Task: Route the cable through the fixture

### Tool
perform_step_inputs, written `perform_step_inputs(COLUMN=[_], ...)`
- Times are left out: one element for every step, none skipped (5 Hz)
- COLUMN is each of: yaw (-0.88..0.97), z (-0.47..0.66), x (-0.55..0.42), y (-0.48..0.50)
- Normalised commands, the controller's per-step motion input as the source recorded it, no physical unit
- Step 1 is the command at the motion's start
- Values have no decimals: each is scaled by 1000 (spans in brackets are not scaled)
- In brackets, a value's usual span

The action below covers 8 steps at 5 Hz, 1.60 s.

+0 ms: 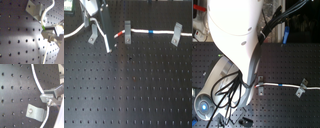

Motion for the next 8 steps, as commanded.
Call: perform_step_inputs(yaw=[-777, -819, -865, -711, -263, -23, 720, 663], z=[-1, 124, 175, 53, 21, 89, 7, -1], x=[-213, -235, -118, -87, -342, -242, -81, -105], y=[35, 69, 81, 95, -70, -95, -53, -19])
